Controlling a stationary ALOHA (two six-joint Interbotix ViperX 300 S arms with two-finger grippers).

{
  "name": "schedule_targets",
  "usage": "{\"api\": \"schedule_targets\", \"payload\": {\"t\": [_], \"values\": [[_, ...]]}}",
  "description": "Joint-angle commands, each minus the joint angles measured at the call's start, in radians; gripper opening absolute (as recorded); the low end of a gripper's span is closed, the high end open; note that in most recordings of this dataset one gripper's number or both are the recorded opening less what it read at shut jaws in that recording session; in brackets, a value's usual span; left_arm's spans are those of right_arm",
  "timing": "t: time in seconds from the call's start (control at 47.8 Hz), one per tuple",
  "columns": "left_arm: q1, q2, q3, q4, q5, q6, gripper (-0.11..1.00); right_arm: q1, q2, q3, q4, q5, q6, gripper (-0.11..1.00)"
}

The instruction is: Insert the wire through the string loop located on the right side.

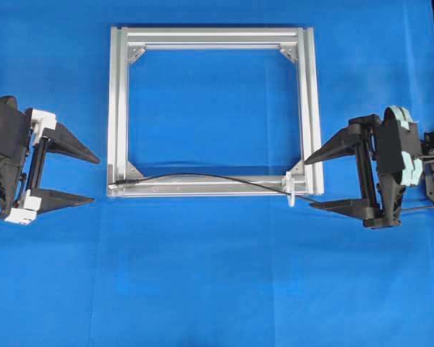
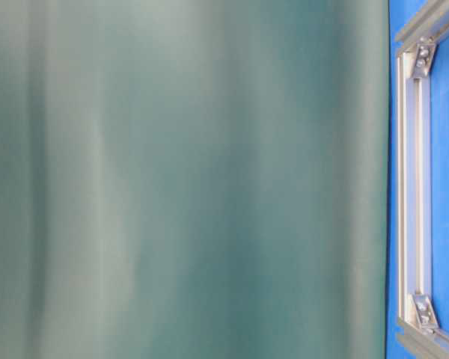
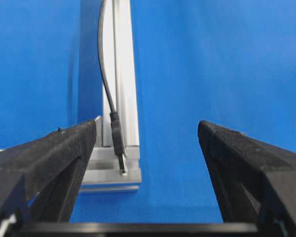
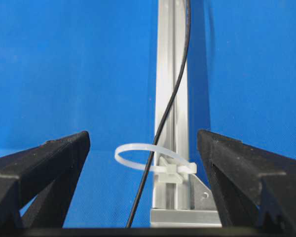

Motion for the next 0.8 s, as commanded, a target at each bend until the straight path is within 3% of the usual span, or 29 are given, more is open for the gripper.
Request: {"api": "schedule_targets", "payload": {"t": [0.0,0.774], "values": [[0.006,0.002,-0.018,0.003,-0.003,0.002,0.8,-0.003,-0.005,-0.02,-0.006,-0.003,-0.002,0.92],[0.012,0.006,-0.021,0.003,-0.003,0.003,0.79,-0.003,-0.005,-0.021,-0.011,0.009,-0.017,0.92]]}}
